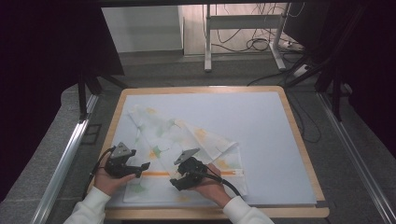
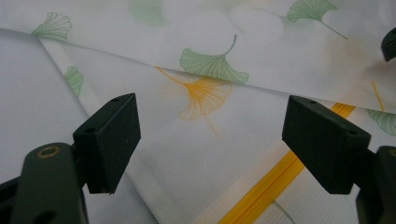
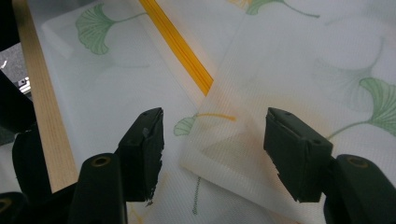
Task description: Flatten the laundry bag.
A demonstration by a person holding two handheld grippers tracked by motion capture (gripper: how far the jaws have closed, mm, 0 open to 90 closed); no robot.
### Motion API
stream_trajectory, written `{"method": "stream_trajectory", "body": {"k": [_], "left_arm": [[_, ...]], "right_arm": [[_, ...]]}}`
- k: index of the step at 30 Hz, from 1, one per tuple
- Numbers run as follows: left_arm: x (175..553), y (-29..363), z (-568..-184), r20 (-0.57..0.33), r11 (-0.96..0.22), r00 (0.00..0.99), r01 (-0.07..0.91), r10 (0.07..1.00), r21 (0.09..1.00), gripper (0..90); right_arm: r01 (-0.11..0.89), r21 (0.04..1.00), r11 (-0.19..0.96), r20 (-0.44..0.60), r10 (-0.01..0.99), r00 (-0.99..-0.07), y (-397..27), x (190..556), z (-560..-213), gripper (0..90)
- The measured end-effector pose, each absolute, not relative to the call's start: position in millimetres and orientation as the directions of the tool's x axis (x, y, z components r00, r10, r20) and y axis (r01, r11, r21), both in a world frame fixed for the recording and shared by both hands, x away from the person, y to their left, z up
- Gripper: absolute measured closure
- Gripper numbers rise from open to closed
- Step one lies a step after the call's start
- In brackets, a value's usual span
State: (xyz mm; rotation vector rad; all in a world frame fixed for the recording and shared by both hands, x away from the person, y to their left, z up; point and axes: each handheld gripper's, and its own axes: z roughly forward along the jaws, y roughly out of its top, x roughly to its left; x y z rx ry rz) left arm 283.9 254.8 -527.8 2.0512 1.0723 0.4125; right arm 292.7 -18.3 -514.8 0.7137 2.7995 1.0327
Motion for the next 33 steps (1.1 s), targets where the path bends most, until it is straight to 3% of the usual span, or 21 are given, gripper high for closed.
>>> {"method": "stream_trajectory", "body": {"k": [14, 17, 18, 25, 33], "left_arm": [[284, 254, -529, -0.062, -0.358, 0.598, 0.556, 0.799, 0.750, 18.6], [284, 254, -529, -0.062, -0.359, 0.598, 0.558, 0.799, 0.749, 18.5], [285, 254, -529, -0.061, -0.362, 0.599, 0.558, 0.798, 0.747, 18.5], [284, 254, -529, -0.062, -0.362, 0.601, 0.558, 0.797, 0.747, 18.5], [284, 254, -528, -0.062, -0.357, 0.603, 0.549, 0.795, 0.755, 18.6]], "right_arm": [[0.345, 0.592, 0.728, -0.012, 0.436, -0.900, -10, 286, -525, 37.2], [0.338, 0.590, 0.733, -0.052, 0.453, -0.890, -10, 285, -525, 46.6], [0.338, 0.590, 0.733, -0.052, 0.453, -0.890, -10, 285, -525, 46.6], [0.378, 0.612, 0.694, -0.017, 0.489, -0.872, -20, 295, -525, 70.6], [0.390, 0.624, 0.677, -0.002, 0.501, -0.865, -24, 299, -524, 83.0]]}}
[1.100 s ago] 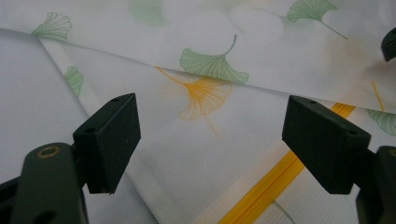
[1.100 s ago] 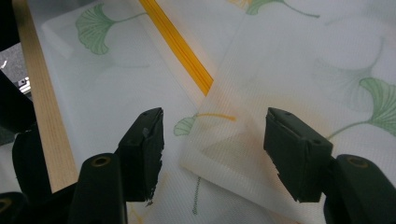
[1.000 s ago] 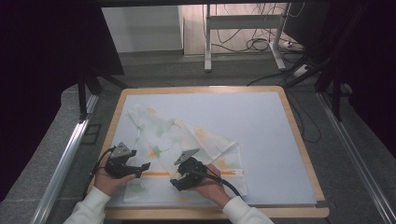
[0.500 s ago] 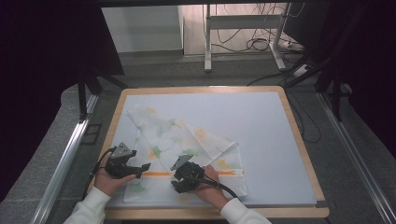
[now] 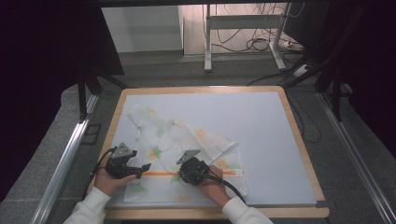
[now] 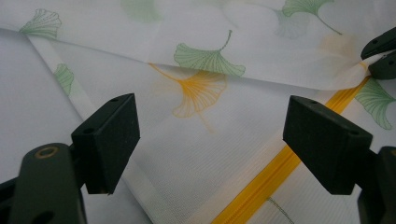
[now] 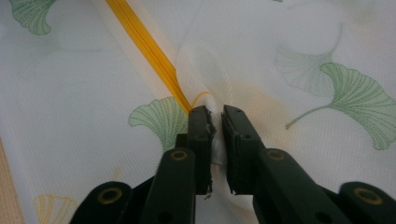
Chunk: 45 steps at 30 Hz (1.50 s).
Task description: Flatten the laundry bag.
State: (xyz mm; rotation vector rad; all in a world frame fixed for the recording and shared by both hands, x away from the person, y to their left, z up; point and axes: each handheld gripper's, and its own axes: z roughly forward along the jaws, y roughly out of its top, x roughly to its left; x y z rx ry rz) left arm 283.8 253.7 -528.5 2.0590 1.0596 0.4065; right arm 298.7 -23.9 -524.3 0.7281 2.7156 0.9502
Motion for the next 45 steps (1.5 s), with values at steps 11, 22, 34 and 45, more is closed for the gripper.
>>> {"method": "stream_trajectory", "body": {"k": [11, 22, 34, 45], "left_arm": [[283, 252, -528, -0.063, -0.365, 0.614, 0.545, 0.787, 0.755, 18.7], [284, 251, -529, -0.058, -0.379, 0.618, 0.551, 0.784, 0.743, 18.2], [284, 251, -530, -0.055, -0.387, 0.619, 0.555, 0.783, 0.736, 17.9], [284, 252, -530, -0.057, -0.388, 0.620, 0.556, 0.782, 0.735, 17.8]], "right_arm": [[0.407, 0.676, 0.614, 0.049, 0.513, -0.857, -35, 305, -515, 85.5], [0.446, 0.712, 0.543, 0.103, 0.547, -0.831, -51, 316, -503, 85.7], [0.457, 0.735, 0.500, 0.100, 0.587, -0.804, -67, 324, -494, 85.7], [0.465, 0.750, 0.471, 0.101, 0.612, -0.784, -77, 331, -489, 85.7]]}}
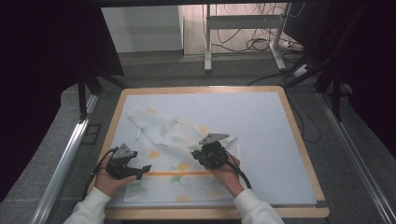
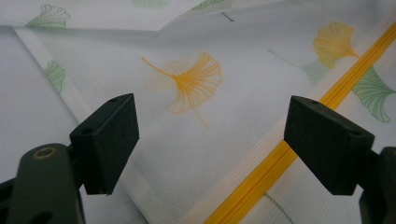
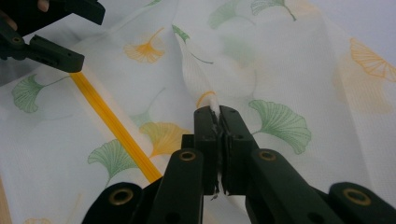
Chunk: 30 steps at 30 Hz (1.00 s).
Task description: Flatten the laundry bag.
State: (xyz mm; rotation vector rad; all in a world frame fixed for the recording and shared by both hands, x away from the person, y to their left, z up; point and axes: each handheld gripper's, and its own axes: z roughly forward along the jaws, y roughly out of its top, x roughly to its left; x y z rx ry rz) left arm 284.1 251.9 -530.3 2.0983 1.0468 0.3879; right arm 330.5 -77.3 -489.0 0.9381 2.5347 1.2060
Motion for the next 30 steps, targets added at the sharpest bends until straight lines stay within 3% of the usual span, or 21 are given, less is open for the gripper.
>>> {"method": "stream_trajectory", "body": {"k": [30], "left_arm": [[284, 252, -529, -0.071, -0.378, 0.622, 0.557, 0.779, 0.740, 17.6]], "right_arm": [[0.489, 0.794, 0.361, 0.136, 0.679, -0.721, -111, 345, -471, 85.9]]}}
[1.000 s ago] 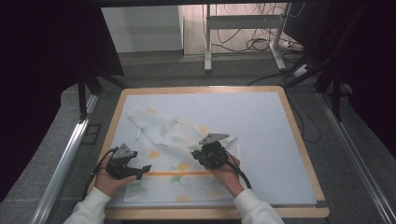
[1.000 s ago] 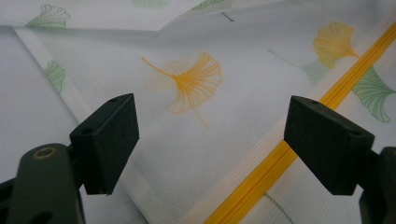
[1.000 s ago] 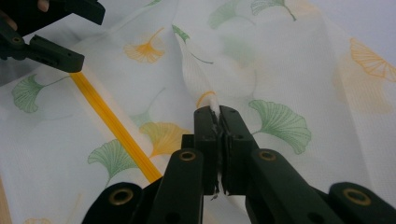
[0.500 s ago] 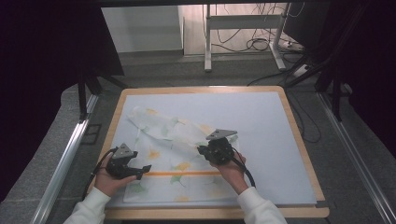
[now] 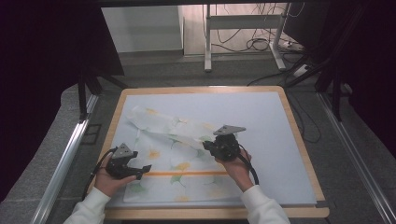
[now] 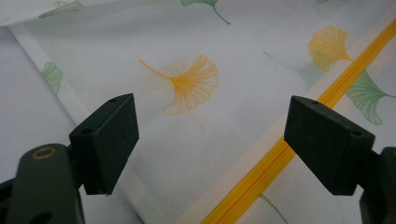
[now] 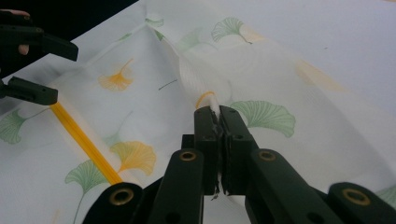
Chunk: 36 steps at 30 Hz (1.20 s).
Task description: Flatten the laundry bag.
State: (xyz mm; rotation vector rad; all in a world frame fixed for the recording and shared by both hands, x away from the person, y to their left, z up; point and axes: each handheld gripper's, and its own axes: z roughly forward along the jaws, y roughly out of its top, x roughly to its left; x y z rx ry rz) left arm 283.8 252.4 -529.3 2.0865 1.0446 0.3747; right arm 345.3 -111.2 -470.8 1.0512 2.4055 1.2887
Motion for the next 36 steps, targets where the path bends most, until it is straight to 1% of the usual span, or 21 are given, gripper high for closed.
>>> {"method": "stream_trajectory", "body": {"k": [17, 21, 36], "left_arm": [[283, 253, -529, -0.072, -0.370, 0.619, 0.553, 0.782, 0.746, 17.6], [283, 253, -529, -0.071, -0.371, 0.619, 0.554, 0.782, 0.746, 17.6], [284, 252, -530, -0.068, -0.375, 0.618, 0.557, 0.783, 0.741, 17.6]], "right_arm": [[0.501, 0.811, 0.303, 0.145, 0.725, -0.673, -136, 356, -463, 85.9], [0.514, 0.813, 0.275, 0.166, 0.736, -0.657, -142, 359, -462, 85.9], [0.517, 0.816, 0.258, 0.160, 0.760, -0.630, -150, 373, -460, 85.9]]}}
